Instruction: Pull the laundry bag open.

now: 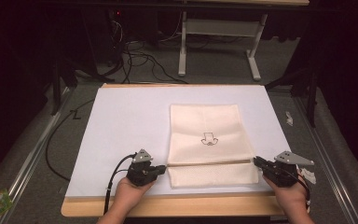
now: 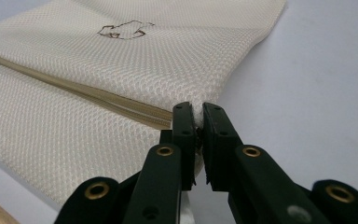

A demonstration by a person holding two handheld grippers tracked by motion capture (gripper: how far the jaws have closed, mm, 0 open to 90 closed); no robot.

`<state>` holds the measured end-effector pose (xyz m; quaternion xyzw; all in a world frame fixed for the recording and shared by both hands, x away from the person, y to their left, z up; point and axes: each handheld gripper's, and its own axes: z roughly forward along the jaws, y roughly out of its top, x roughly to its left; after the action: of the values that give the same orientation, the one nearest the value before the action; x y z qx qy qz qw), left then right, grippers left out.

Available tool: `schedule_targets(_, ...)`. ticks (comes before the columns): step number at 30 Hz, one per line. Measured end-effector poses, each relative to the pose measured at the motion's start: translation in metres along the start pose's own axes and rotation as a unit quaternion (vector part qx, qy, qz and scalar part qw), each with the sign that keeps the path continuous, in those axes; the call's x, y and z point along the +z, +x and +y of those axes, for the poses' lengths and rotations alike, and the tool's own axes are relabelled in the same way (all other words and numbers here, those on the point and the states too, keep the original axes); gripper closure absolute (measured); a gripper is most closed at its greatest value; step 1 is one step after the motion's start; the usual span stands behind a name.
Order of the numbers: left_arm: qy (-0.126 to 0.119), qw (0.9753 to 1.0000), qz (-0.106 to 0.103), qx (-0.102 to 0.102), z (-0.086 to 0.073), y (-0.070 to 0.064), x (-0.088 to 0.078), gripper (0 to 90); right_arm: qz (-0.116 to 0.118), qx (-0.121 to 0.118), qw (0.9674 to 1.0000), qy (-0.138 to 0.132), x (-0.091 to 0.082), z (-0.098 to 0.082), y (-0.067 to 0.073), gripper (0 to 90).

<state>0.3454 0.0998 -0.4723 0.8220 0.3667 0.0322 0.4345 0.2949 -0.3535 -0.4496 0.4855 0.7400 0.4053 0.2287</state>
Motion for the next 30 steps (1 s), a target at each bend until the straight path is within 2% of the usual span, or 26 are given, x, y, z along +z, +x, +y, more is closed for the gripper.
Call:
schedule_targets(3, 0.002, 1.0, 0.003, 0.003, 0.0, 0.0, 0.001, 87.3, 0.002, 0.0, 1.0, 0.0, -0.001, -0.001, 0.0, 85.4)
schedule_targets(4, 0.012, 0.9999, 0.007, 0.008, -0.002, 0.002, 0.003, 87.0, 0.007, 0.0, 1.0, 0.001, 0.0, -0.002, 0.0, 84.9)
schedule_targets(5, 0.012, 0.9999, 0.007, 0.008, -0.002, 0.002, 0.003, 86.8, 0.007, 0.0, 1.0, 0.001, 0.0, -0.002, 0.0, 84.9)
schedule_targets(8, -0.005, 0.9999, 0.016, -0.002, -0.003, 0.007, 0.0, 83.9, 0.015, -0.003, 0.9999, 0.003, 0.002, -0.004, 0.002, 80.3)
schedule_targets(9, -0.012, 0.9998, 0.016, -0.004, -0.002, 0.01, -0.003, 81.3, 0.016, -0.001, 0.9999, 0.001, 0.002, -0.005, 0.001, 78.7)
schedule_targets(10, -0.023, 0.9995, 0.019, -0.008, -0.002, 0.012, -0.006, 76.1, 0.016, -0.003, 0.9999, -0.003, 0.002, -0.005, 0.001, 75.4)
schedule_targets(11, -0.023, 0.9995, 0.019, -0.008, -0.002, 0.012, -0.006, 69.9, 0.018, 0.001, 0.9998, -0.008, 0.001, -0.005, 0.0, 70.3)
schedule_targets(12, -0.032, 0.9991, 0.026, -0.013, -0.001, 0.014, -0.01, 63.7, 0.019, -0.001, 0.9997, -0.016, 0.0, -0.004, -0.002, 65.7)
schedule_targets(13, -0.049, 0.9975, 0.048, -0.013, -0.001, 0.019, -0.018, 59.9, 0.016, -0.001, 0.9997, -0.021, -0.002, -0.004, -0.003, 61.9)
schedule_targets(16, -0.076, 0.9931, 0.089, 0.001, -0.001, 0.027, -0.032, 50.1, 0.0, 0.0, 0.9994, -0.035, -0.006, -0.004, -0.008, 50.7)
schedule_targets(17, -0.076, 0.9931, 0.089, 0.001, -0.001, 0.027, -0.032, 47.6, -0.007, -0.001, 0.9992, -0.04, -0.007, -0.005, -0.011, 47.9)
schedule_targets(18, -0.092, 0.9892, 0.113, 0.012, -0.002, 0.031, -0.042, 45.5, -0.013, 0.0, 0.999, -0.043, -0.008, -0.005, -0.014, 44.5)
schedule_targets(21, -0.113, 0.982, 0.15, 0.019, -0.005, 0.037, -0.055, 38.7, -0.031, 0.006, 0.9985, -0.044, -0.012, -0.007, -0.025, 36.8)
schedule_targets(22, -0.113, 0.982, 0.15, 0.019, -0.005, 0.037, -0.055, 36.2, -0.038, 0.011, 0.9983, -0.043, -0.013, -0.008, -0.028, 34.2)
schedule_targets(23, -0.116, 0.9795, 0.163, 0.024, -0.006, 0.039, -0.059, 36.2, -0.038, 0.011, 0.9983, -0.043, -0.013, -0.008, -0.028, 34.2)
schedule_targets(24, -0.121, 0.9735, 0.191, 0.031, -0.009, 0.042, -0.067, 30.3, -0.052, 0.017, 0.9975, -0.044, -0.017, -0.01, -0.037, 30.9)
schedule_targets(25, -0.122, 0.9714, 0.201, 0.031, -0.011, 0.043, -0.071, 27.9, -0.058, 0.022, 0.997, -0.047, -0.019, -0.012, -0.041, 29.6)
schedule_targets(27, -0.127, 0.9687, 0.212, 0.022, -0.015, 0.047, -0.077, 22.8, -0.069, 0.033, 0.9958, -0.05, -0.024, -0.015, -0.048, 27.6)
schedule_targets(28, -0.127, 0.9687, 0.212, 0.022, -0.015, 0.047, -0.077, 20.9, -0.069, 0.033, 0.9958, -0.05, -0.024, -0.015, -0.048, 27.6)
schedule_targets(30, -0.129, 0.9688, 0.211, 0.009, -0.018, 0.052, -0.08, 19.8, -0.076, 0.044, 0.9949, -0.049, -0.026, -0.019, -0.055, 26.6)
